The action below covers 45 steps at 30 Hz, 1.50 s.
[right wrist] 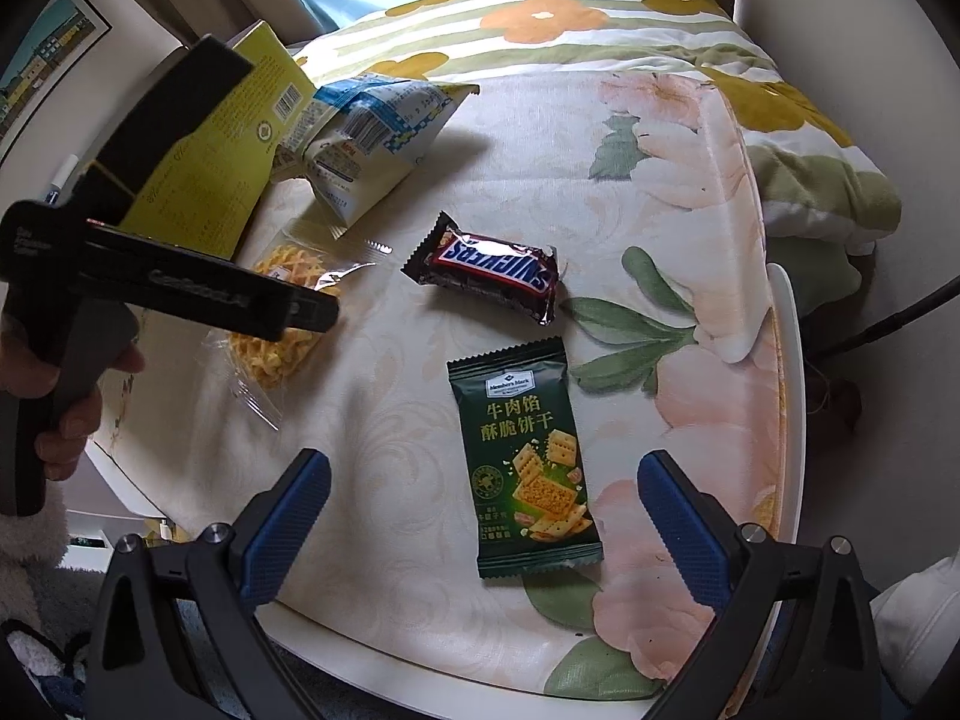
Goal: Organize snacks
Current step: 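Grasp the wrapped waffle with left gripper while right gripper grasps green cracker packet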
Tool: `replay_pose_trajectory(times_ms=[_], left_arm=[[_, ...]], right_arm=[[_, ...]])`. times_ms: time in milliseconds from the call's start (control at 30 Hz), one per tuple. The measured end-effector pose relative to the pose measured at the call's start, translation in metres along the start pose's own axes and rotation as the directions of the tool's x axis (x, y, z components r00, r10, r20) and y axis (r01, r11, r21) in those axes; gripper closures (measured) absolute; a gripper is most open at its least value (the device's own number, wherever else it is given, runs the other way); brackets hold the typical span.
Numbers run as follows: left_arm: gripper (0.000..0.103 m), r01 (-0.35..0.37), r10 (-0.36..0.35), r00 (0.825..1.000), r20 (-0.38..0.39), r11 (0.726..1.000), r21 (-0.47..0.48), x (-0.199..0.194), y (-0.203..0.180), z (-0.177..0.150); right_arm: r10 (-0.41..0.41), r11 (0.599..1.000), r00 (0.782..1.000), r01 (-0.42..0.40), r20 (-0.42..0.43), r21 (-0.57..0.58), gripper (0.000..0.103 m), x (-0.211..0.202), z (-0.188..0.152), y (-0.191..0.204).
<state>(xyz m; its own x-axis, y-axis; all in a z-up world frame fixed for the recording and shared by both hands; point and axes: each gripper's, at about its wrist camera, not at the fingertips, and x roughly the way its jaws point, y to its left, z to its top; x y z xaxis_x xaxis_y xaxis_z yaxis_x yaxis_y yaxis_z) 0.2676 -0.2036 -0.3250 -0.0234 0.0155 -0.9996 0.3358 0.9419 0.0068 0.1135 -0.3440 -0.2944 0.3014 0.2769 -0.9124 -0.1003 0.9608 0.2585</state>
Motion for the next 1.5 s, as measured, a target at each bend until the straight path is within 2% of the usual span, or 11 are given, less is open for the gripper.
replay_pose_trajectory(times_ms=[100, 233, 333, 367, 567, 700, 800, 900, 1067, 1267, 1500], left_arm=[[0.0, -0.015, 0.015, 1.0, -0.016, 1.0, 0.002, 0.009, 0.006, -0.004], [0.001, -0.011, 0.01, 1.0, 0.007, 1.0, 0.007, 0.013, 0.004, -0.016], [0.014, -0.03, 0.03, 0.999, 0.026, 0.999, 0.029, 0.011, -0.005, -0.027], [0.015, -0.033, 0.032, 0.999, 0.034, 0.999, 0.034, 0.01, -0.006, -0.028], [0.023, -0.026, 0.024, 0.998, 0.066, 0.999, 0.041, 0.007, 0.002, -0.035], [0.024, -0.032, 0.027, 0.996, 0.091, 0.998, 0.048, -0.002, 0.002, -0.035], [0.025, -0.026, 0.021, 0.995, 0.1, 0.999, 0.047, 0.004, 0.003, -0.028], [0.025, -0.021, 0.017, 0.994, 0.106, 0.999, 0.041, 0.0, -0.001, -0.038], [0.026, -0.026, 0.021, 0.993, 0.114, 0.999, 0.04, -0.005, -0.003, -0.045], [0.026, -0.017, 0.014, 0.99, 0.14, 1.0, 0.021, -0.021, 0.003, -0.055], [0.026, 0.007, -0.002, 0.973, 0.23, 1.0, -0.02, -0.059, 0.013, -0.077]], right_arm=[[-0.019, 0.999, 1.0, 0.019, -0.017, -0.037, 0.001, 0.006, 0.0, 0.003], [-0.064, 0.993, 0.998, 0.062, -0.018, -0.101, 0.003, 0.013, 0.0, 0.009], [-0.083, 0.989, 0.996, 0.079, -0.03, -0.125, 0.009, 0.02, -0.001, 0.01], [-0.086, 0.988, 0.996, 0.082, -0.032, -0.128, 0.01, 0.021, -0.002, 0.01], [-0.098, 0.987, 0.994, 0.091, -0.045, -0.131, 0.026, 0.03, -0.005, 0.009], [-0.13, 0.98, 0.991, 0.122, -0.043, -0.159, 0.035, 0.032, -0.006, 0.011], [-0.162, 0.971, 0.986, 0.153, -0.032, -0.183, 0.049, 0.032, -0.007, 0.012], [-0.197, 0.963, 0.98, 0.189, -0.022, -0.194, 0.06, 0.032, -0.008, 0.012], [-0.215, 0.957, 0.977, 0.21, -0.005, -0.199, 0.063, 0.032, -0.01, 0.015], [-0.183, 0.969, 0.983, 0.185, 0.026, -0.161, 0.063, 0.017, -0.012, 0.015], [-0.148, 0.976, 0.984, 0.162, 0.103, -0.147, 0.063, -0.017, -0.002, 0.02]])
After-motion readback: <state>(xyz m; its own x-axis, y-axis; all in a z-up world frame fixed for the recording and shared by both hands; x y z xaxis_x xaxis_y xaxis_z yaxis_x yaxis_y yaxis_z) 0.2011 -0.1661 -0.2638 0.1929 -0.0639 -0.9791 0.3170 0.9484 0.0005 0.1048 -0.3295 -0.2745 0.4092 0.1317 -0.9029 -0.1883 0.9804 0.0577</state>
